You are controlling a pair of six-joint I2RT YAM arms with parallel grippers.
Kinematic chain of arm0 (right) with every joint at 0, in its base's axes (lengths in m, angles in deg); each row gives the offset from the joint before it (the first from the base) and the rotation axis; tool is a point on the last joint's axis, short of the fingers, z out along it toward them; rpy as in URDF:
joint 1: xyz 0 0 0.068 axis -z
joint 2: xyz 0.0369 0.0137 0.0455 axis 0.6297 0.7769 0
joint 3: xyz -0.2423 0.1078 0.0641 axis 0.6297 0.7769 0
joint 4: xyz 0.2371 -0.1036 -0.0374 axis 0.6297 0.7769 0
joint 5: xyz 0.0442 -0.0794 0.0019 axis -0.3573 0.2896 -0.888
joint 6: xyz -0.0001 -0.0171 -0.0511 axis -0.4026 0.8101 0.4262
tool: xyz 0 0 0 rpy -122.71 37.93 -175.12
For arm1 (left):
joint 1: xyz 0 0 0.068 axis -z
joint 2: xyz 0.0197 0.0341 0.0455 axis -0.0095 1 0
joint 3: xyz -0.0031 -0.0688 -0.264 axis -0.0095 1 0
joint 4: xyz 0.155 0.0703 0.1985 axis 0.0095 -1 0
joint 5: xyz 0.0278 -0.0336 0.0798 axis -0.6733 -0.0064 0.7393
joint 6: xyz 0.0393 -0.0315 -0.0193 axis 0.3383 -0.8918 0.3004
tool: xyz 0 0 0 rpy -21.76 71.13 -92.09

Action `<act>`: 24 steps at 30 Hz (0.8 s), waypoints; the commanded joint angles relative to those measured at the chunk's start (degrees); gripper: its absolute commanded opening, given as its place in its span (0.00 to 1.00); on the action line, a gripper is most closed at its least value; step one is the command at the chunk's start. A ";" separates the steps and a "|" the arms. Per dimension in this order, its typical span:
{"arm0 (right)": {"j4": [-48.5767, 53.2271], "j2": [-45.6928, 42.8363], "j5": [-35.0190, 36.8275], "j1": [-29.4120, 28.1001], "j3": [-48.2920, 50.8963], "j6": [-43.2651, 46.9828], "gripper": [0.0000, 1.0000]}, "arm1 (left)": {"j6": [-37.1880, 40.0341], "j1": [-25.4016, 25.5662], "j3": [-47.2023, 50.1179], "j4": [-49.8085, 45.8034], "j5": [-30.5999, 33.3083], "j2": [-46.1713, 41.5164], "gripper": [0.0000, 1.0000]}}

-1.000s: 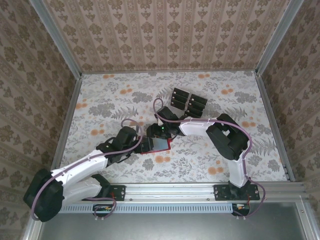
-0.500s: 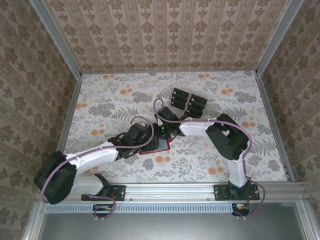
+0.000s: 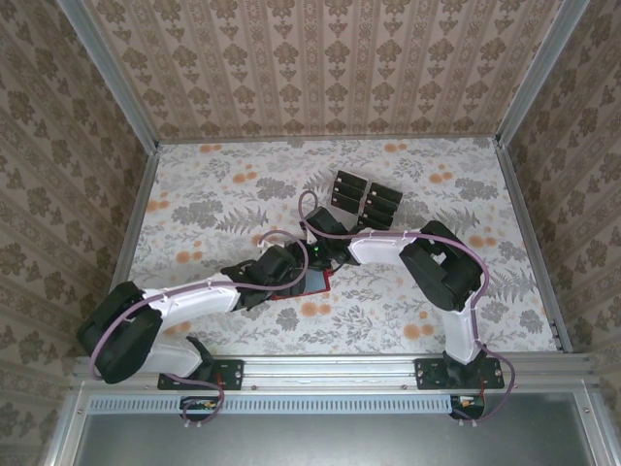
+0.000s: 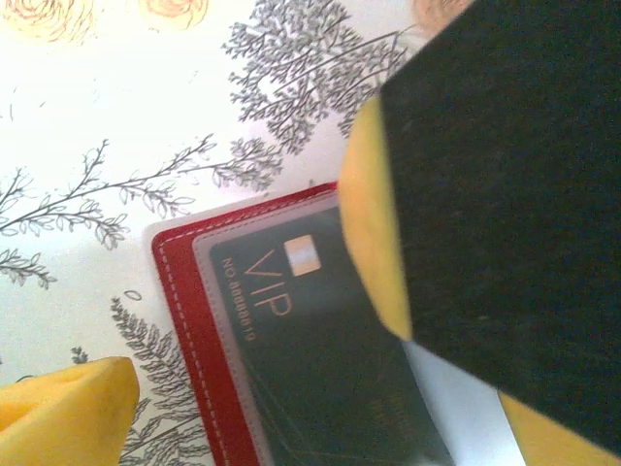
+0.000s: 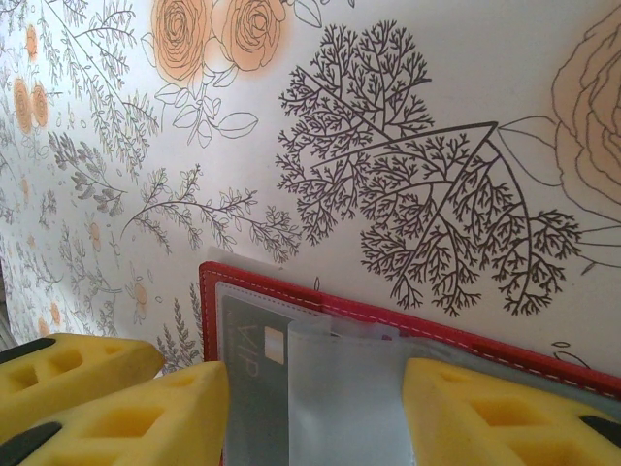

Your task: Put the credit cards into the card holder

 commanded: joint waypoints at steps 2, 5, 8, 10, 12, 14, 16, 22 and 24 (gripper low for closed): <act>1.91 1.12 -1.50 0.02 2.09 -1.27 0.52 | 0.02 0.58 -0.96 -1.51 2.61 1.66 0.98; 1.88 0.99 -1.78 0.12 2.00 -1.36 0.52 | -0.51 0.61 -0.66 -1.23 2.71 2.71 0.98; 1.60 0.24 -1.90 0.48 2.06 -1.45 0.52 | -0.95 0.59 -0.24 -1.23 2.80 3.09 0.98; 1.14 -0.87 -2.07 1.04 2.27 -1.38 0.52 | -1.18 0.65 0.11 -1.14 2.88 3.00 0.98; 0.57 -2.54 -1.93 1.64 2.52 -1.27 0.54 | -1.53 0.64 0.37 -1.14 2.89 3.01 0.98; 0.77 -4.20 -1.45 2.12 2.86 -1.10 0.55 | -1.70 0.65 0.56 -1.14 2.88 3.01 0.98; 1.40 -5.51 -0.71 2.59 3.25 -0.97 0.56 | -1.85 0.63 0.73 -1.05 2.91 2.97 0.98; 1.74 -6.73 0.00 2.99 4.96 -1.08 0.57 | -2.26 0.64 1.22 -0.79 3.02 2.84 0.98; 1.48 -6.81 0.21 2.99 5.63 -1.27 0.57 | -2.38 0.63 1.36 -0.79 3.12 2.83 0.98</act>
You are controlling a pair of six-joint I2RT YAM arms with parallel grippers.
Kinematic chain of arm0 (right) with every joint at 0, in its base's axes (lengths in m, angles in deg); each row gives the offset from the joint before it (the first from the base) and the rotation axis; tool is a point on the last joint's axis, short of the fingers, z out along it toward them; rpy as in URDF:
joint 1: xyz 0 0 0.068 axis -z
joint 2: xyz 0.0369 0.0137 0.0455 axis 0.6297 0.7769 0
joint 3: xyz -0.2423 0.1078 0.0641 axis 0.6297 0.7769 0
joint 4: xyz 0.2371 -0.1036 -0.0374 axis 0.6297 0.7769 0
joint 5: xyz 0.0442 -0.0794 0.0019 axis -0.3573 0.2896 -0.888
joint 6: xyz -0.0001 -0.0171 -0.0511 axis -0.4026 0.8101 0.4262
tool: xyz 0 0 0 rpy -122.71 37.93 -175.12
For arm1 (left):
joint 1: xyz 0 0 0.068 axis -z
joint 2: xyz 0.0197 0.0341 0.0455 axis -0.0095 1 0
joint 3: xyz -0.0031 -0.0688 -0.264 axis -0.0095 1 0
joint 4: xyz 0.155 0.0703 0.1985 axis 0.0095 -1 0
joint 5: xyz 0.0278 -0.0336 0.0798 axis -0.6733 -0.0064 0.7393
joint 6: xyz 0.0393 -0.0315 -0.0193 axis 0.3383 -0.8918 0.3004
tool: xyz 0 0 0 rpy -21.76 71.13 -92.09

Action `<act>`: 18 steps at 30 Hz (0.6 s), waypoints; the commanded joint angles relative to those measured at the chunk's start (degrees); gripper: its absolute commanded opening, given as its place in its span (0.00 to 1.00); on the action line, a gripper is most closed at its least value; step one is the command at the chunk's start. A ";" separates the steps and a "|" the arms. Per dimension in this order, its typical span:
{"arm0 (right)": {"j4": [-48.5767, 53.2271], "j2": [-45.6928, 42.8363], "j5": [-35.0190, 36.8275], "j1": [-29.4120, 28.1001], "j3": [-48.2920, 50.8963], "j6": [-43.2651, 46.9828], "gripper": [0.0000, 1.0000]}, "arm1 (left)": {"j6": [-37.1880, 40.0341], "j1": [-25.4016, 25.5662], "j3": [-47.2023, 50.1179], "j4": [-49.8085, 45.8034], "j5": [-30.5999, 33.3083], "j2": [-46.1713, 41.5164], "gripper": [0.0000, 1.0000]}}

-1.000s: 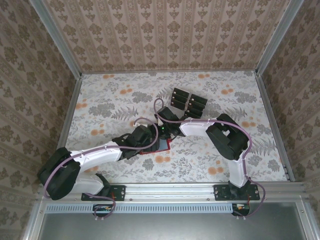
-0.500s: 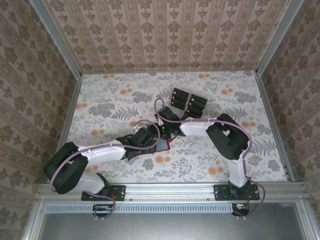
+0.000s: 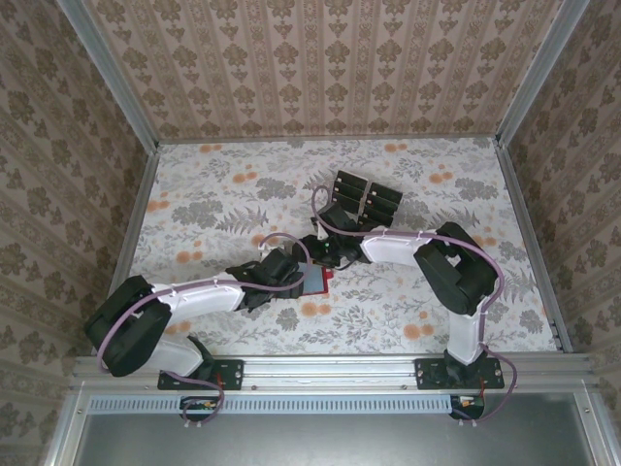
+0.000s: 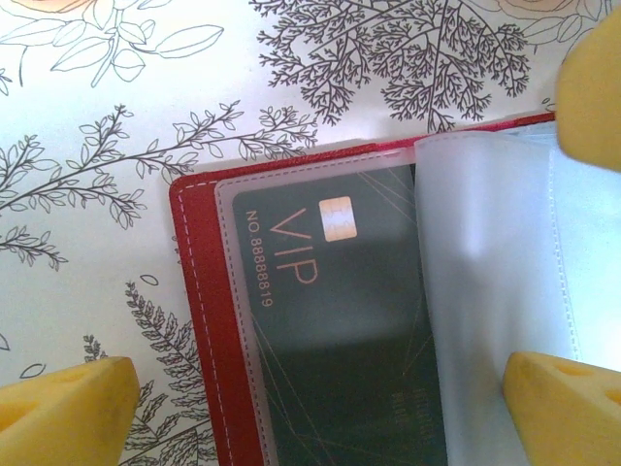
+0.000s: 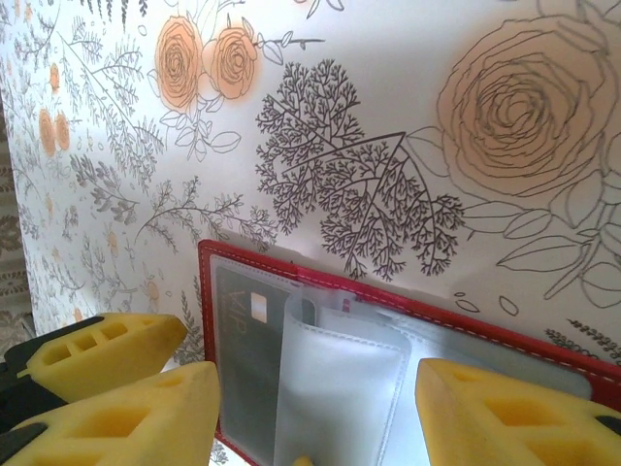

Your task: Put the credit cards into the card holder

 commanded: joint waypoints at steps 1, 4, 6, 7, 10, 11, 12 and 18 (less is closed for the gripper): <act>1.07 -1.86 1.13 0.02 1.79 -0.58 0.57 | -1.28 0.24 1.20 -0.85 1.55 0.15 0.98; 0.45 -1.78 0.81 0.02 2.32 -0.89 0.56 | -1.39 0.26 1.22 -0.67 1.51 0.04 0.98; 0.17 -1.46 0.41 -0.12 2.38 -1.14 0.57 | -1.34 0.29 1.22 -0.60 1.55 0.06 0.98; 0.08 -1.35 0.26 -0.16 2.33 -1.16 0.56 | -1.28 0.25 1.22 -0.54 1.55 0.06 0.98; 0.00 -0.78 0.00 -0.57 2.24 -1.26 0.56 | -1.31 0.30 1.32 -0.49 1.51 0.05 0.98; -0.05 -0.63 0.03 -0.73 2.24 -1.30 0.56 | -1.40 0.25 1.31 -0.42 1.51 0.06 0.98; -0.14 -0.39 -0.09 -0.84 2.18 -1.45 0.56 | -1.40 0.29 1.40 -0.39 1.51 0.01 0.98; -1.04 0.91 -0.98 -1.27 1.83 -2.14 0.56 | -1.36 0.29 1.34 -0.38 1.51 0.01 0.98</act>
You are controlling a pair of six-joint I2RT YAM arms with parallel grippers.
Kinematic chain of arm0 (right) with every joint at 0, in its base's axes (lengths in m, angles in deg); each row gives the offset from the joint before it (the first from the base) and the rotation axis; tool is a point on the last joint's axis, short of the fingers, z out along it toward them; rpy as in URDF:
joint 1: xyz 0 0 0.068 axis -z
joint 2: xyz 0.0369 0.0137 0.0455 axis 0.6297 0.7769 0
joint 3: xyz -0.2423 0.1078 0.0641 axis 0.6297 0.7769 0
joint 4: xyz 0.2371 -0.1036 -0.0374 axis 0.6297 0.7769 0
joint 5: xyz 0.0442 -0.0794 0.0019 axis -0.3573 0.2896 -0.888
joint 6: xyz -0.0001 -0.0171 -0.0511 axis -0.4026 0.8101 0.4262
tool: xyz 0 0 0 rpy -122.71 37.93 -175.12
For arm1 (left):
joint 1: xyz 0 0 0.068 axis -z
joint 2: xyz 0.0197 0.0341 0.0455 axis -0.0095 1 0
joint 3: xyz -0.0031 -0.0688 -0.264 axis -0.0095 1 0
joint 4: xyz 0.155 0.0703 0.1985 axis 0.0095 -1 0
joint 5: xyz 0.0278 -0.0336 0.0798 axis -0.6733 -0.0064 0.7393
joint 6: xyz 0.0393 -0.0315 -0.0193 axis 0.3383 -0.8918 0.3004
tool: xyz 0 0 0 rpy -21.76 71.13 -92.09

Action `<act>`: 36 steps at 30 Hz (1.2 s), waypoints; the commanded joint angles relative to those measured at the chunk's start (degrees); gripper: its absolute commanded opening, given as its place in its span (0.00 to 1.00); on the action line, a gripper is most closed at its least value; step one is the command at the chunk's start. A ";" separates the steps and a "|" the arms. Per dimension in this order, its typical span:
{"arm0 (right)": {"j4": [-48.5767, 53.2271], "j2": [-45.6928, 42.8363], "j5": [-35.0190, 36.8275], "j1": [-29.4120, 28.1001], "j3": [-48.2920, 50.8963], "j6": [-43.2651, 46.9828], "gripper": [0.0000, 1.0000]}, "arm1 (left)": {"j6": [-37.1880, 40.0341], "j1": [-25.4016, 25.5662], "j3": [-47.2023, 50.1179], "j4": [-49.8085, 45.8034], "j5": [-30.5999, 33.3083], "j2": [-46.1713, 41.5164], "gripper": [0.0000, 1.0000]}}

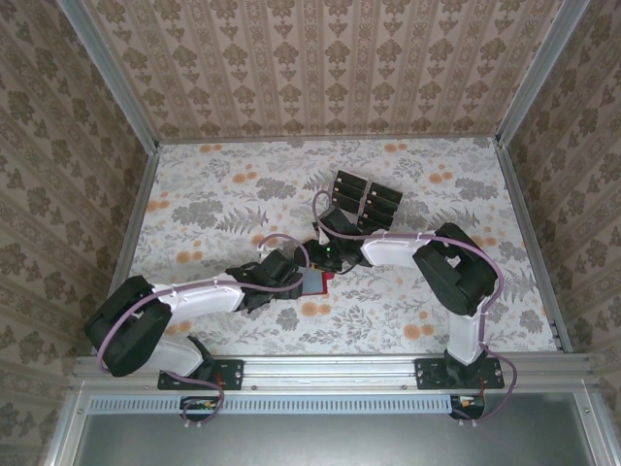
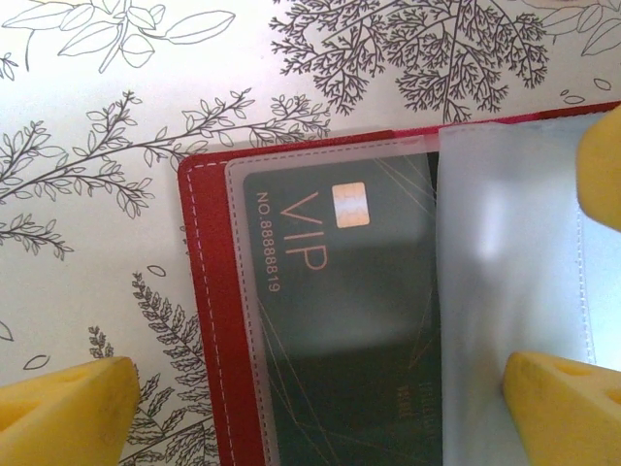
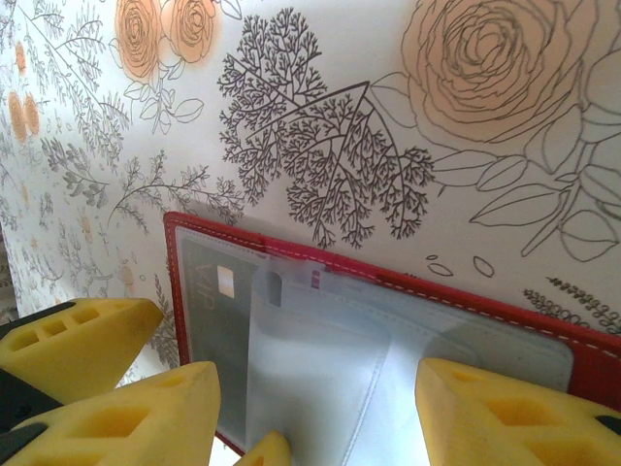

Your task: Put the credit cards into the card holder

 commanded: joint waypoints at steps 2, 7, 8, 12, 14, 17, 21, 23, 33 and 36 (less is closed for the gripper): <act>-0.91 1.18 -1.12 -0.80 -0.18 -1.35 0.56 | -0.80 0.30 0.77 -0.58 1.29 0.01 0.98; -1.02 1.60 -1.51 -0.99 -0.55 -1.37 0.56 | -0.77 0.31 0.54 -0.53 1.20 0.06 0.98; -1.05 1.61 -1.58 -1.05 -0.58 -1.41 0.56 | -0.71 0.24 0.50 -0.52 1.21 0.06 0.98; -1.84 2.08 -2.33 -1.15 -0.87 -2.03 0.56 | -0.71 0.26 0.37 -0.48 1.15 -0.11 0.98; -2.42 2.45 -2.70 -1.15 -0.91 -2.67 0.56 | -0.60 0.27 0.26 -0.61 1.20 -0.31 0.98; -3.35 2.85 -3.11 -1.14 -0.71 -3.72 0.56 | -0.49 0.24 0.16 -0.78 1.33 -0.74 0.98; -4.53 2.91 -3.16 -1.00 -0.15 -4.90 0.56 | -0.48 0.28 0.06 -1.21 1.46 -1.69 0.99; -4.97 2.86 -3.14 -0.99 0.19 -5.48 0.56 | -0.53 0.26 0.13 -1.49 1.68 -2.42 0.99; -6.76 3.25 -3.64 -0.97 0.78 -7.25 0.57 | -0.85 -0.05 1.32 -1.63 2.39 -4.04 0.99; -6.85 3.03 -3.79 -0.97 0.87 -7.28 0.57 | -1.04 -0.11 1.55 -0.99 2.08 -3.11 1.00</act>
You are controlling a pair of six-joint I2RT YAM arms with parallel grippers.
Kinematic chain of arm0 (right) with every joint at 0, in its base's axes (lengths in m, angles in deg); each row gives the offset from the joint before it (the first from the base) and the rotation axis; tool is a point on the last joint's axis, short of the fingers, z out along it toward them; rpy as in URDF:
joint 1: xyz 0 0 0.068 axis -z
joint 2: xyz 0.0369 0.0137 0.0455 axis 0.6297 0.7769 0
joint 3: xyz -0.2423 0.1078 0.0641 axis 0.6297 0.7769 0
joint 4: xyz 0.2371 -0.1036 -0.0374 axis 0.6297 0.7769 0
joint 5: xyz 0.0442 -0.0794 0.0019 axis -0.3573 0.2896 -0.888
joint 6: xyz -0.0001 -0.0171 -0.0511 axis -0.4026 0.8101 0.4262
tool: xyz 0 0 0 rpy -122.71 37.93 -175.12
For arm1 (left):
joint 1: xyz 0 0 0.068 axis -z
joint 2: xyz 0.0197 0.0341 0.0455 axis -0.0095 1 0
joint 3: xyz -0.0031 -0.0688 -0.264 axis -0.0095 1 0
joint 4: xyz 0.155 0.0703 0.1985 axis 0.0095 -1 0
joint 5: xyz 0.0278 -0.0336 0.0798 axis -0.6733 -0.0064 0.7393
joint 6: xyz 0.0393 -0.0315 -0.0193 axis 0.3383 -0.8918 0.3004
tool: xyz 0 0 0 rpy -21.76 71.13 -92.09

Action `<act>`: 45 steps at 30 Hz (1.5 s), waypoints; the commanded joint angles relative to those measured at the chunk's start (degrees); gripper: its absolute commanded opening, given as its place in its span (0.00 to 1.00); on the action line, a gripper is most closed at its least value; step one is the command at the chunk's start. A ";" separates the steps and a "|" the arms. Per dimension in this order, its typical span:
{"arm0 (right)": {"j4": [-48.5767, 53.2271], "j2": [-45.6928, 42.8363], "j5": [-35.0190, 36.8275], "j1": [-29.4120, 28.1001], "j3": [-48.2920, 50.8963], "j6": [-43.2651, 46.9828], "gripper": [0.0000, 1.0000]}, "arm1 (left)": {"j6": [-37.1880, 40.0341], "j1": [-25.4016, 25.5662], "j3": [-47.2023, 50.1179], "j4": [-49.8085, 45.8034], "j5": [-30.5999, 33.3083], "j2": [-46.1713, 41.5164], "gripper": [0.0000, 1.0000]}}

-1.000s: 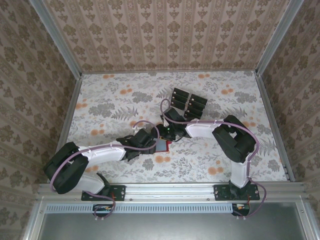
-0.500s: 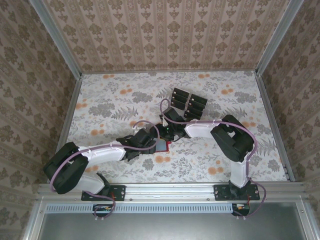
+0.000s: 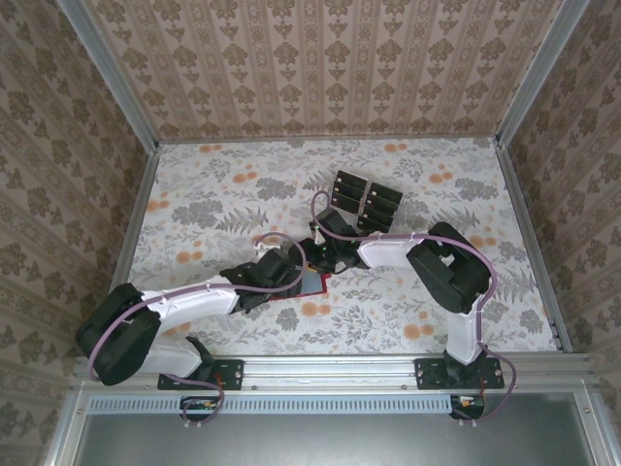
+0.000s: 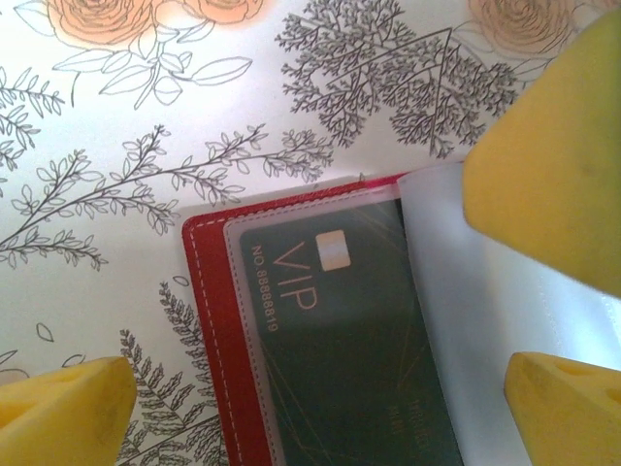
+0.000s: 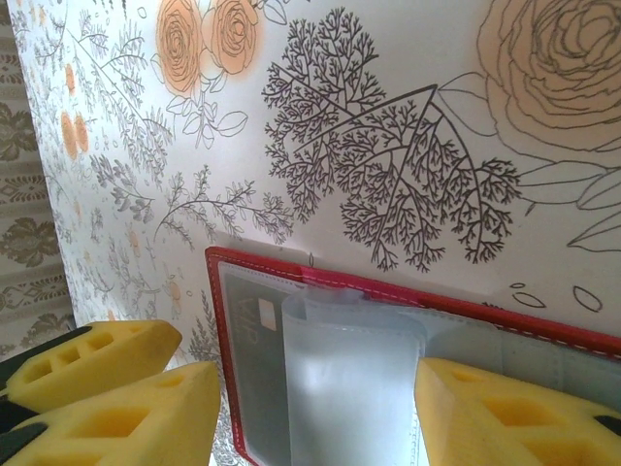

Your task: Put the credit cards into the card holder

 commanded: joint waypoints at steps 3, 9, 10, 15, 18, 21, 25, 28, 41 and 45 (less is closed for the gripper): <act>-0.07 -0.01 -1.09 -0.26 1.09 -1.05 0.57 | -1.30 -0.03 1.28 0.06 0.88 1.52 0.99; 0.86 -3.50 -0.19 0.03 2.32 -0.71 0.57 | -2.51 -0.16 2.59 0.84 1.15 2.15 0.99; 0.99 -3.96 0.00 0.06 2.55 -0.74 0.57 | -2.55 -0.20 2.69 0.84 1.14 2.19 0.99; 1.00 -5.96 0.18 -0.32 4.01 -1.29 0.57 | -2.56 -0.14 2.70 1.01 1.23 2.15 0.99; 0.85 -6.38 0.17 -0.77 4.65 -1.74 0.57 | -2.59 -0.16 2.61 1.18 1.20 2.15 0.99; 0.45 -6.32 0.37 -1.32 5.41 -2.30 0.57 | -2.52 -0.13 2.52 1.18 1.13 2.22 0.99; -0.57 -6.00 0.63 -1.72 6.62 -3.04 0.57 | -2.50 -0.18 2.61 1.18 1.12 2.24 0.99; -1.08 -5.20 0.72 -2.02 6.85 -3.32 0.57 | -2.51 -0.21 2.61 1.19 1.03 2.23 0.99; -2.17 -1.93 -0.72 -2.42 4.27 -3.64 0.57 | -2.49 -0.14 2.80 1.40 0.86 2.15 0.99; -3.29 -1.67 -1.13 -2.52 4.10 -4.46 0.57 | -2.44 -0.13 2.68 1.54 0.69 1.81 0.99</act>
